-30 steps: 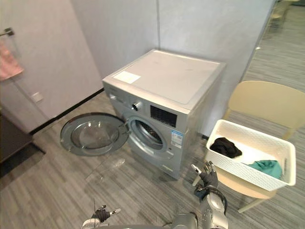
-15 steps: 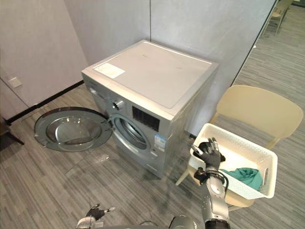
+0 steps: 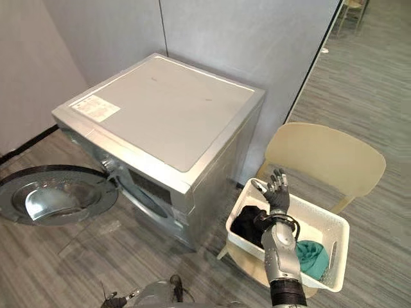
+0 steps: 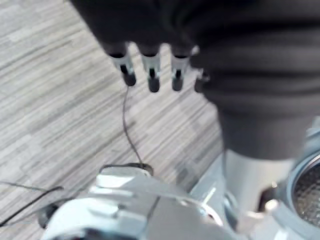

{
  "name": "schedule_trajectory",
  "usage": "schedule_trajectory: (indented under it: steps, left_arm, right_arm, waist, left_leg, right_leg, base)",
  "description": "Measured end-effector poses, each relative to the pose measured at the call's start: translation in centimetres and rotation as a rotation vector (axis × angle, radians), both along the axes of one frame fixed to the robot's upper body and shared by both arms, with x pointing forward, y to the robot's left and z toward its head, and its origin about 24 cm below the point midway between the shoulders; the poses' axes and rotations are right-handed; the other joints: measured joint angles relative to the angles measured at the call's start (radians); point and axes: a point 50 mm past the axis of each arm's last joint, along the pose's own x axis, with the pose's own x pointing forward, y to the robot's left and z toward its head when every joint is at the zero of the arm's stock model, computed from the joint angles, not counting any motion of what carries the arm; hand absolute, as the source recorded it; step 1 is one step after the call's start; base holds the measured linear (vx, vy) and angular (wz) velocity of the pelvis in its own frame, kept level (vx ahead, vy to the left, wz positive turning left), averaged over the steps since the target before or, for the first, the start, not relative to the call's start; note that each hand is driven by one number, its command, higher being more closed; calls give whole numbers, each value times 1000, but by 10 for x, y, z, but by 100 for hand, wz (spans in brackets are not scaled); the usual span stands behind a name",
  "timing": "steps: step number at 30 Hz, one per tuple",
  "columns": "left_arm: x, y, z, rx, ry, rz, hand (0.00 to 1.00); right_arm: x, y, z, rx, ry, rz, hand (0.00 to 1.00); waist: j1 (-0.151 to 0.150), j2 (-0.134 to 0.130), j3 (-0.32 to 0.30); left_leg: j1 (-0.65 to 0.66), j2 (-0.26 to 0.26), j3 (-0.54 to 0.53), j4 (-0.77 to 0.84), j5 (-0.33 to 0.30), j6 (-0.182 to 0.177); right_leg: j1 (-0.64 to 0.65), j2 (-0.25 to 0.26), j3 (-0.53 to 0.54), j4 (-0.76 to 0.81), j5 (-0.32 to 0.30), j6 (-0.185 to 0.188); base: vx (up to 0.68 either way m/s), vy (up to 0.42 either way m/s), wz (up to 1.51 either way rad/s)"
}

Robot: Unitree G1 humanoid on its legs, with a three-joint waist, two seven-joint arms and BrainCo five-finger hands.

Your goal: Pick up the laundry basket with both hands and put the clothes into the washing machine.

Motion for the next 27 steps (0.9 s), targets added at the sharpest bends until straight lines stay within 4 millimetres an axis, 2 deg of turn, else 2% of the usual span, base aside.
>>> schedule_trajectory:
  steps: [3,6,11,17,20,23,27]
  left_arm:
    - [2,-1,0,-2,1,-42,0]
    - [2,-1,0,2,3,-53,0]
    - [10,0,4,17,-31,-98,0]
    - [12,-1,5,16,-45,-165,0]
    - [13,0,6,23,-44,-213,0]
    - [14,-1,6,24,-37,-258,0]
    - [22,-5,7,27,-46,-317,0]
  right_arm:
    - [-4,-3,-4,-10,19,-9,0]
    - [-10,-10,-8,-40,44,-27,0]
    - [-26,-44,-3,-178,58,-75,0]
    - [-38,-66,7,-348,74,-10,0]
    - [-41,-72,8,-384,85,18,0]
    - [-40,-72,8,-407,89,53,0]
    - [-36,-69,7,-467,116,145,0]
  waist:
    - [1,5,-2]
    - [1,8,-5]
    - [-4,4,-8]
    - [-31,1,-9]
    - [-37,1,-8]
    - [-52,1,-7]
    - [-54,6,12]
  left_leg:
    - [43,-30,17,-74,24,8]
    - [78,-38,33,-130,30,9]
    - [92,-42,46,-213,76,-7]
    - [80,-35,66,-243,104,-17]
    - [59,-30,77,-242,105,-19]
    - [54,-28,87,-241,105,-19]
    - [45,-27,93,-235,105,-19]
  right_leg:
    - [3,-24,17,-1,3,12]
    - [2,-28,24,1,11,24]
    - [-30,-23,46,1,23,43]
    - [-69,-16,62,8,23,42]
    - [-98,-14,75,9,23,42]
    - [-108,-14,86,12,23,42]
    - [-123,-15,99,16,25,39]
  base:
    - [145,38,-5]
    - [123,33,-13]
    - [72,-3,-11]
    - [12,-37,-13]
    - [-7,-17,-22]
    - [-10,-1,-12]
    - [-26,9,-10]
